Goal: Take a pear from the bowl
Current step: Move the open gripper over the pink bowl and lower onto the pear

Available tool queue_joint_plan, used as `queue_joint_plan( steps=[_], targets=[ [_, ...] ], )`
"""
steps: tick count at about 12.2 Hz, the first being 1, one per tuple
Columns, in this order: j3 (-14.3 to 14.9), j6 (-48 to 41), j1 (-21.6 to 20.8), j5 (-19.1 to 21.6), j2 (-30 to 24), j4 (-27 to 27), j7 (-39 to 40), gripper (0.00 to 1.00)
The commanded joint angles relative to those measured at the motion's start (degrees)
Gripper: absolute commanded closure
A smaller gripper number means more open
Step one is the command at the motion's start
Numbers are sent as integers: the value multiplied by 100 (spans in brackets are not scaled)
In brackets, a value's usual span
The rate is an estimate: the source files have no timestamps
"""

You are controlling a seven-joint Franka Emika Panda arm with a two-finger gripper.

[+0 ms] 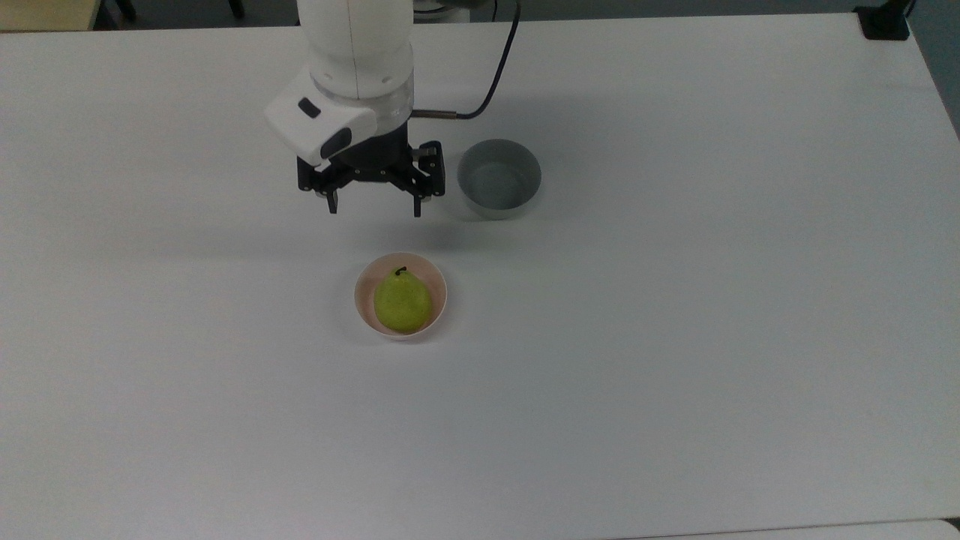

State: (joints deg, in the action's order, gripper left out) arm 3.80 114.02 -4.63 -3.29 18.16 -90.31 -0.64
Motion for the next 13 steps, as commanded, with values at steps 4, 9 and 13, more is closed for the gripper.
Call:
queue_joint_plan(
  steps=[4,9,13],
  targets=[
    [24,1103,-125,-137,802,31,47,0],
    [24,1535,-170,-155,1084,22,38,3],
    [33,1562,-161,-294,1163,22,47,12]
  ],
)
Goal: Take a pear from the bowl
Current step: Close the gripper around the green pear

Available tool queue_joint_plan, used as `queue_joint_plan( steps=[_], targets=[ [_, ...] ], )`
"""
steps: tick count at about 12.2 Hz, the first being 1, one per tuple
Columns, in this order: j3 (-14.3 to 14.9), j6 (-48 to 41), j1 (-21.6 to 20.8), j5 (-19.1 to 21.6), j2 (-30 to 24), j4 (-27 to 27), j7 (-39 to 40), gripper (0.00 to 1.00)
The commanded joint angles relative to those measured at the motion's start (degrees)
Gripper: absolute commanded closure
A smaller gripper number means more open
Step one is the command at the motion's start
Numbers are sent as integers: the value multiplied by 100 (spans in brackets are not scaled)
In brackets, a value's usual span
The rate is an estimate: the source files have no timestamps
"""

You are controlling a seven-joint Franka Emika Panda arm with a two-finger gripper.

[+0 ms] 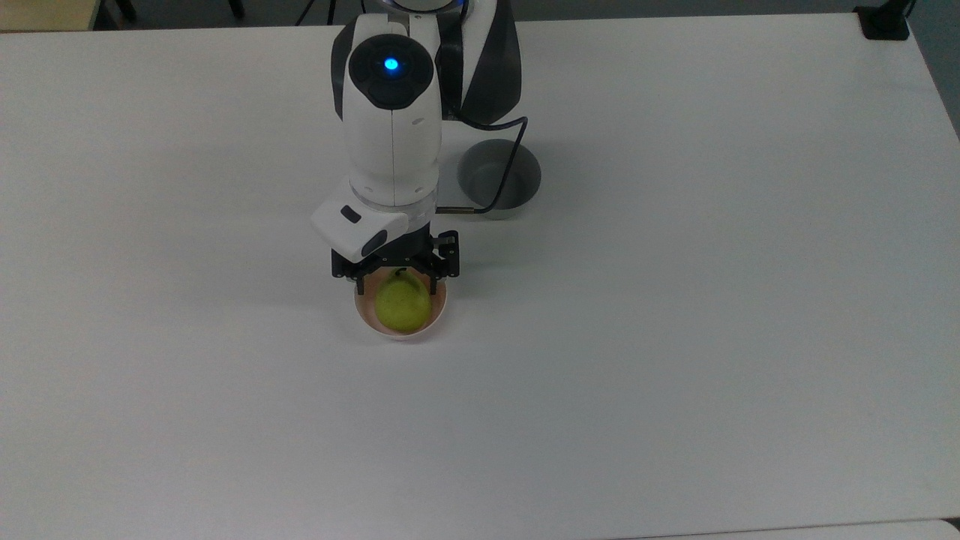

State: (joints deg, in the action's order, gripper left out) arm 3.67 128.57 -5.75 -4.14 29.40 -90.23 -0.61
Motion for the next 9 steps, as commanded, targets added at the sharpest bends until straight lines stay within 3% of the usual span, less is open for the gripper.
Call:
queue_joint_plan(
  steps=[1,9],
  targets=[
    [37,107,-40,-271,39,6,43,17],
    [37,177,-128,-333,241,-21,43,18]
  ],
)
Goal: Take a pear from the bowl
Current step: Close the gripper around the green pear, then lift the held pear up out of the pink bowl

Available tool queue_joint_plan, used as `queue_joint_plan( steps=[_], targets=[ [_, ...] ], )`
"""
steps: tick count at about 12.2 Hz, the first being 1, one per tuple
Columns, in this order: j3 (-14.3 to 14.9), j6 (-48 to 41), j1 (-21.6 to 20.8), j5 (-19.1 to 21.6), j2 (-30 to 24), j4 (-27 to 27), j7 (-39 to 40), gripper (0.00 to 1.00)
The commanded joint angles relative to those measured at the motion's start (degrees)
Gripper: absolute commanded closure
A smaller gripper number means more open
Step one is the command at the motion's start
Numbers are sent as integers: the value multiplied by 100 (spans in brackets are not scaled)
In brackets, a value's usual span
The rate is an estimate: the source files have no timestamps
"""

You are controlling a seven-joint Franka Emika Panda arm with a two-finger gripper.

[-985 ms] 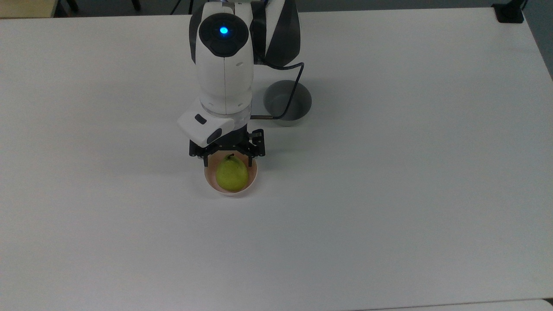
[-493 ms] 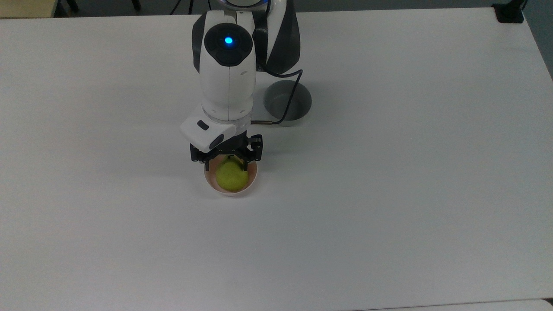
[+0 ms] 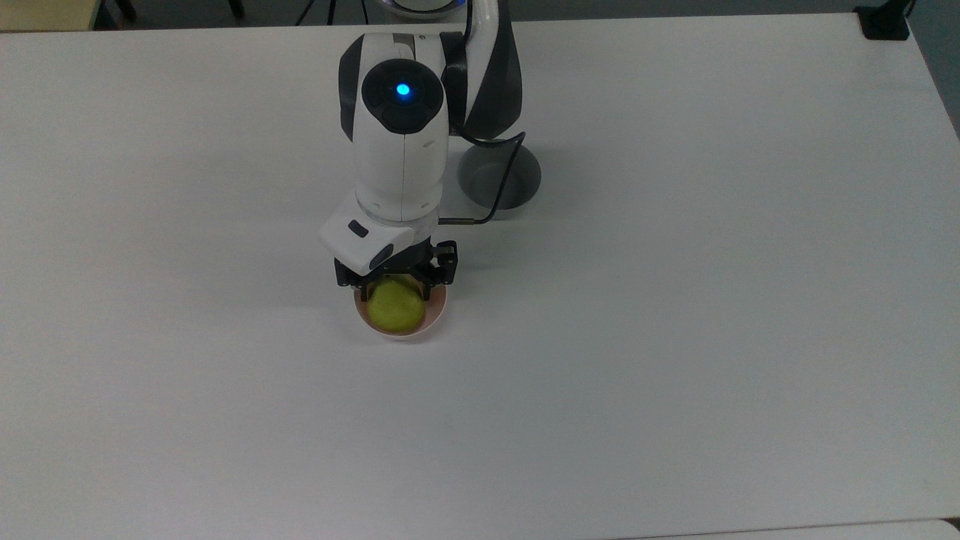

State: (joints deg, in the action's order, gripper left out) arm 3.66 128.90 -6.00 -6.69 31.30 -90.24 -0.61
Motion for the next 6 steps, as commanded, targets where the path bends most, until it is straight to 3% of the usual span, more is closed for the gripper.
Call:
queue_joint_plan(
  steps=[1,2,3,4,6],
  targets=[
    [39,144,-104,-105,52,-20,43,24],
    [39,144,-104,-105,52,-20,43,34],
    [39,136,-104,-105,43,-20,52,50],
    [39,127,-112,-105,34,-20,69,58],
    [39,83,-112,-105,-10,-20,78,63]
  ],
)
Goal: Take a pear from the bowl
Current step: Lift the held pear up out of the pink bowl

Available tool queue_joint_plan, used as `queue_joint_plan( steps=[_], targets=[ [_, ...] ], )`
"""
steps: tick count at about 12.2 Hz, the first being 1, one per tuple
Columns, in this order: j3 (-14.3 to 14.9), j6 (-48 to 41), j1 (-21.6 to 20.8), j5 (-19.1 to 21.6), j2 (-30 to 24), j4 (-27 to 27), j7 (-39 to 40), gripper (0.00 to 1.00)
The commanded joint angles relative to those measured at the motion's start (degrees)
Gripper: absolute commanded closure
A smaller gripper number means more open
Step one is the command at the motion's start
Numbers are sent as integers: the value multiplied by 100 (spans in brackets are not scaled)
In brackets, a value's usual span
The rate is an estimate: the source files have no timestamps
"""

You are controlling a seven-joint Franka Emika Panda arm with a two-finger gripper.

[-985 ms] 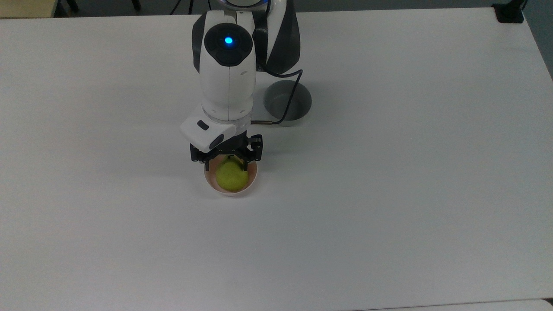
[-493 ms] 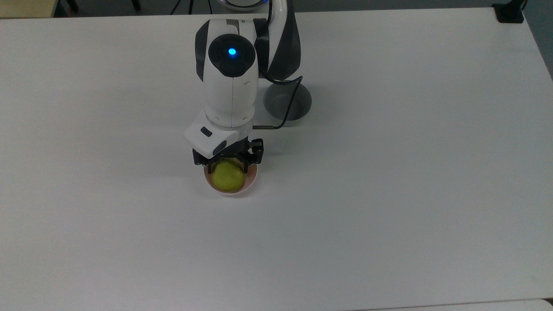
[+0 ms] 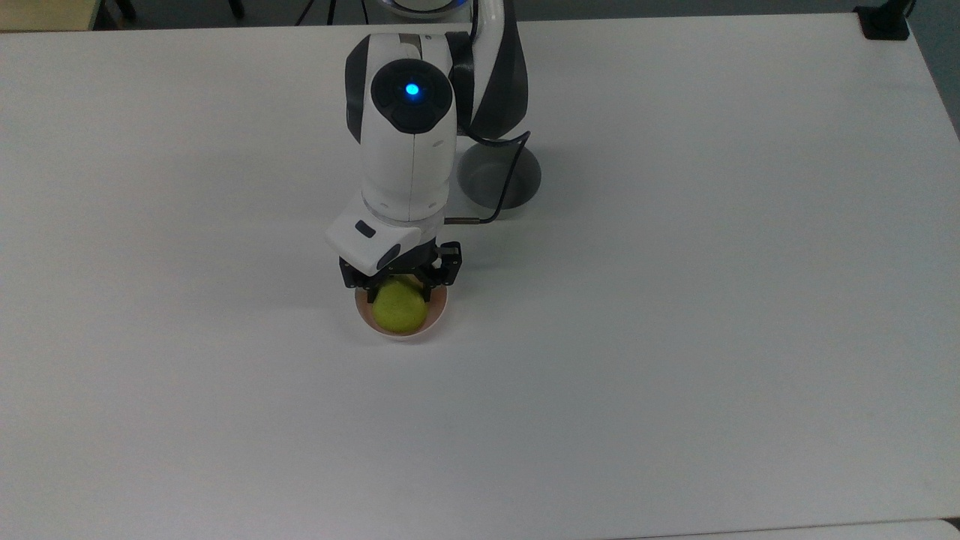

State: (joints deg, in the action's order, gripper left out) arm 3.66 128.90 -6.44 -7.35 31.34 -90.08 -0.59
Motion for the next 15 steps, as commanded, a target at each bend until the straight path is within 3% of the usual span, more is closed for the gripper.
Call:
queue_joint_plan(
  steps=[1,8,15],
  targets=[
    [39,74,-68,-38,-57,-27,76,63],
    [21,-1147,2,76,-865,87,76,63],
    [91,-1245,686,67,-840,421,971,63]
  ],
)
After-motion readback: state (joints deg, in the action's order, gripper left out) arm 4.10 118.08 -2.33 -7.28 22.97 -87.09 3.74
